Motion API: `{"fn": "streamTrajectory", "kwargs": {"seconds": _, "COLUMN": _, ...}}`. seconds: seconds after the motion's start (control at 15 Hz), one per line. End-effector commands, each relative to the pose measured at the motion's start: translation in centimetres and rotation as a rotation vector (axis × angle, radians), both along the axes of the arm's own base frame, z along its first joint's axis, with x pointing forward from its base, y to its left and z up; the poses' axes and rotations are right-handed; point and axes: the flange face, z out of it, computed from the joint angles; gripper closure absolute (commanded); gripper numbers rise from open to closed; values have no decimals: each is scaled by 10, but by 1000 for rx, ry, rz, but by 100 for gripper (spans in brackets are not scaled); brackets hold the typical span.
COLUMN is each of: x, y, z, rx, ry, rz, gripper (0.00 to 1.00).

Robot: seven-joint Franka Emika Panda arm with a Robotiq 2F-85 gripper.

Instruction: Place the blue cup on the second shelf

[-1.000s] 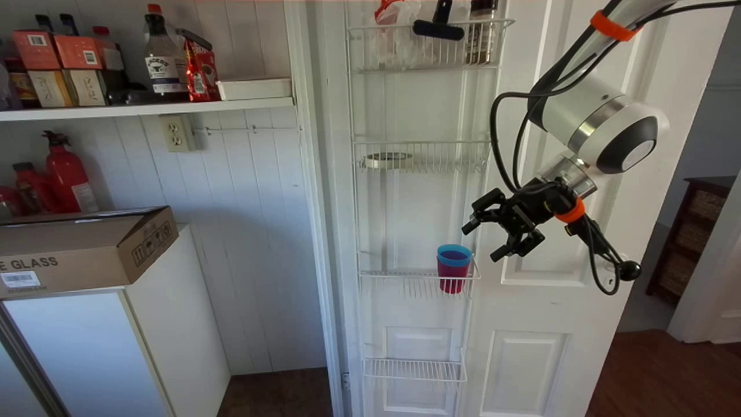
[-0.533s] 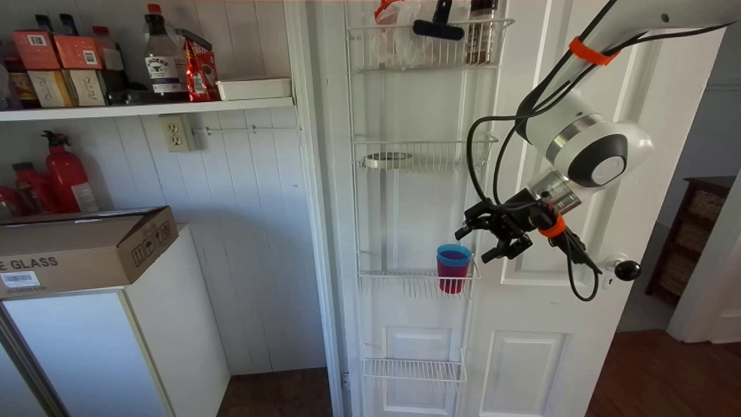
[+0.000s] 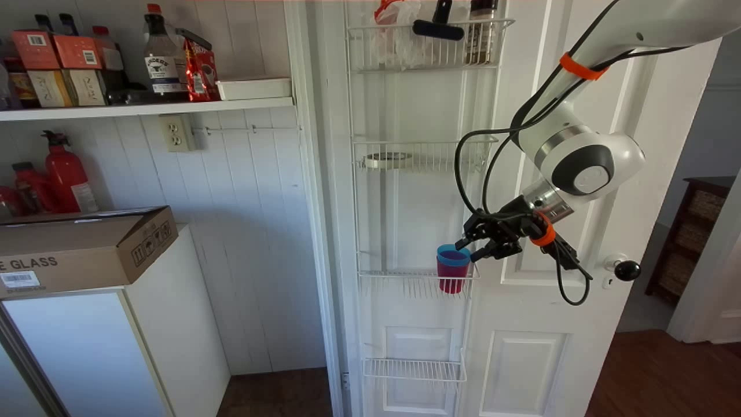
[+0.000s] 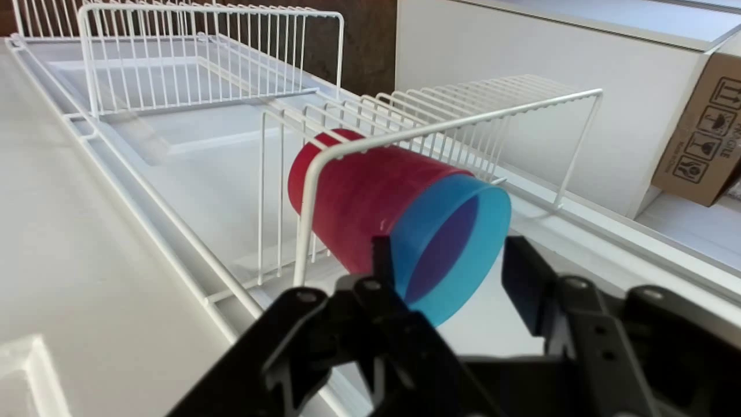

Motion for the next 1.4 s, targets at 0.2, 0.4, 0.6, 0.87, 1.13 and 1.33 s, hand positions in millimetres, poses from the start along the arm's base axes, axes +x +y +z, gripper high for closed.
{"fn": "streamTrajectory", "kwargs": {"seconds": 0.2, "x": 5, "y": 0, "z": -13, "rx": -45, "ry": 10, "rz": -27, "gripper": 24}}
{"fn": "streamTrajectory", "kwargs": {"seconds": 0.4, "x": 5, "y": -2, "z": -16, "rx": -58, "ry": 17, "rz": -33, "gripper": 36}}
{"fn": "streamTrajectory", "kwargs": {"seconds": 0.6, "x": 5, "y": -2, "z": -11, "rx": -70, "ry": 12, "rz": -36, "gripper": 55}}
{"fn": "streamTrajectory", "kwargs": {"seconds": 0.87, "x": 6, "y": -3, "z": -3, "rx": -93, "ry": 3, "rz": -40, "gripper": 85}}
{"fn": "streamTrajectory", "kwargs": {"seconds": 1.13, "x": 7, "y": -2, "z": 3, "rx": -124, "ry": -3, "rz": -45, "gripper": 100}}
{"fn": "streamTrajectory", "kwargs": {"seconds": 1.33, "x": 3, "y": 1, "z": 7, "rx": -167, "ry": 18, "rz": -57, "gripper": 100}}
